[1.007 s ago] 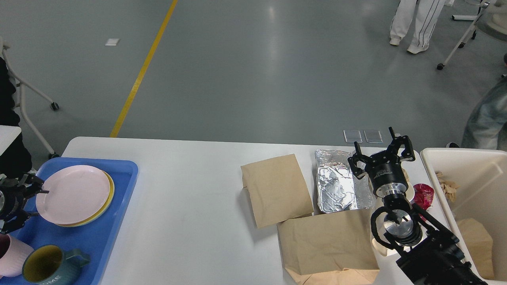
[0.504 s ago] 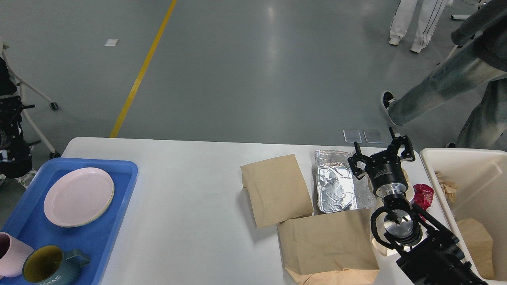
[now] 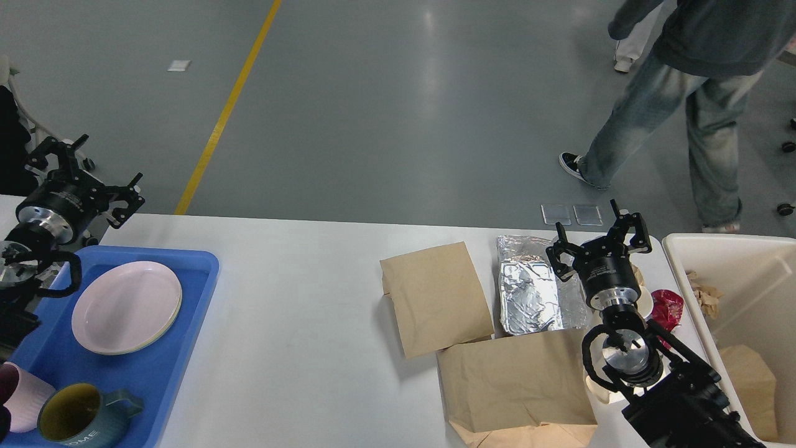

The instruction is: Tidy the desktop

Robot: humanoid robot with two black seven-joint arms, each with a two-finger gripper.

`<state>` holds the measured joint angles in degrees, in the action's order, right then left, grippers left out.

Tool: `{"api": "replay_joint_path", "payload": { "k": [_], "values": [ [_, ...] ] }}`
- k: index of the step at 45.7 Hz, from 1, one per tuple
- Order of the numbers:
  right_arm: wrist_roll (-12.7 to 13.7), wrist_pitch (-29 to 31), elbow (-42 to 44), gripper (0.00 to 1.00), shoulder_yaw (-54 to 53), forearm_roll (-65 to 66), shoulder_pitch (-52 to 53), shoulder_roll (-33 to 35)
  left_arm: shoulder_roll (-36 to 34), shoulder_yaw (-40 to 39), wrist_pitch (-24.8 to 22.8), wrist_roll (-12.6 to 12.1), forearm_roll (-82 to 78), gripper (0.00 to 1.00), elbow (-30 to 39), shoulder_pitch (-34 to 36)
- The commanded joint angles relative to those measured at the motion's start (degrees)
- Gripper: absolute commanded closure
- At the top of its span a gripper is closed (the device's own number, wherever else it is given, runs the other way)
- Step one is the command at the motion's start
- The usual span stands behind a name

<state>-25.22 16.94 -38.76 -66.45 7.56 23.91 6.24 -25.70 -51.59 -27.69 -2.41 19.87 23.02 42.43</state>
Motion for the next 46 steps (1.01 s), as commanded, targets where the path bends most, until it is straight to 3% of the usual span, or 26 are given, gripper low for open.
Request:
{"api": "replay_joint_path", "payload": {
  "k": [1,7,12,16,21,28,40,46],
  "values": [
    [0.0,0.0,0.0,0.0,0.0,0.0,0.0,0.0,0.4,-6.1,0.9,0.7,-0.6,0.04,8.4,-5.2],
    [0.0,0.0,0.0,0.0,0.0,0.0,0.0,0.0,-0.4,-11.6,3.7,0.8,-6.9,0.04,18.9,-12.5],
    [0.0,0.0,0.0,0.0,0.0,0.0,0.0,0.0,4.7,-21.4,5.6,1.2,-18.4,0.04,24.6,-18.3],
    [0.0,0.0,0.0,0.0,0.0,0.0,0.0,0.0,10.7,-31.5,6.3,3.4,-30.8,0.04,25.6,-21.0],
    [0.0,0.0,0.0,0.0,0.0,0.0,0.0,0.0,14.8,-38.3,6.2,5.2,-40.9,0.04,25.5,-21.3],
    [0.0,0.0,0.0,0.0,0.0,0.0,0.0,0.0,15.7,-38.2,6.0,4.5,-40.7,0.04,24.4,-21.4],
    [0.0,-0.1,0.0,0.0,0.0,0.0,0.0,0.0,16.5,-38.1,5.1,5.4,-38.9,0.04,20.5,-21.6],
    [0.0,-0.1,0.0,0.0,0.0,0.0,0.1,0.0,17.6,-38.1,1.6,8.0,-38.5,0.04,20.0,-22.4]
  ]
}}
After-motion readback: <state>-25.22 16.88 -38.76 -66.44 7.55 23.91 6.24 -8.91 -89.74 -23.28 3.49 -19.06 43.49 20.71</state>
